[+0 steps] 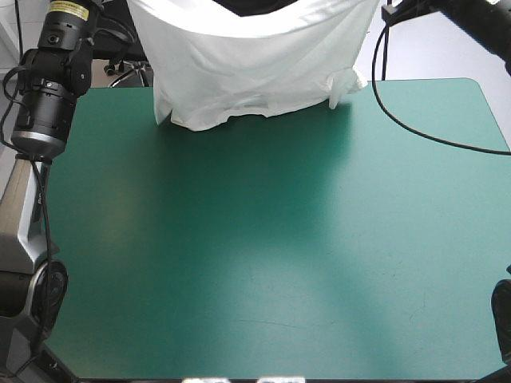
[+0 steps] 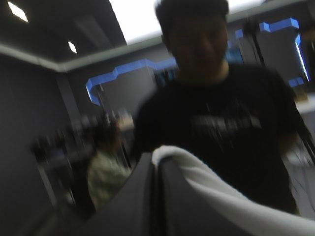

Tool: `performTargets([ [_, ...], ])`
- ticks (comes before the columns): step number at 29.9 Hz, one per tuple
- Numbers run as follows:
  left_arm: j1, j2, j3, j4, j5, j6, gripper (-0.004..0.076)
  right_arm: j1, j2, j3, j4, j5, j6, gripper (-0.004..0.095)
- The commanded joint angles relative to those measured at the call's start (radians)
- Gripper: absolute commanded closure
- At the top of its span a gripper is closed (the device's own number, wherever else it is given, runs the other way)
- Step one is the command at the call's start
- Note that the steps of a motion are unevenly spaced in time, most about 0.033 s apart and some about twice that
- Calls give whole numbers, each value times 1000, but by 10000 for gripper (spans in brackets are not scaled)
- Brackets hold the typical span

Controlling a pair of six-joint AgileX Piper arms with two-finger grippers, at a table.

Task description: Fold the cloth

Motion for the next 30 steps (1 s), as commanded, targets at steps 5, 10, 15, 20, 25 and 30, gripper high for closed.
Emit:
performTargets([
  [5, 0, -23, 83, -38, 730, -118, 741, -7, -22, 213, -250, 108, 254, 924],
  [10, 0, -50, 336, -114, 781, -105, 741, -7, -57, 439, -250, 119, 280, 923],
  [15, 0, -168, 620, -121, 710, -100, 741, -7, -138, 649, -286, 176, 303, 923],
  [20, 0, -338, 803, -121, 762, -100, 741, -7, -253, 848, -333, 242, 349, 923],
  [25, 0, -478, 897, -113, 905, -96, 741, -7, -378, 989, -405, 381, 399, 923],
  [30, 0, -575, 989, -91, 1064, -96, 741, -7, -508, 1077, -496, 489, 467, 923],
])
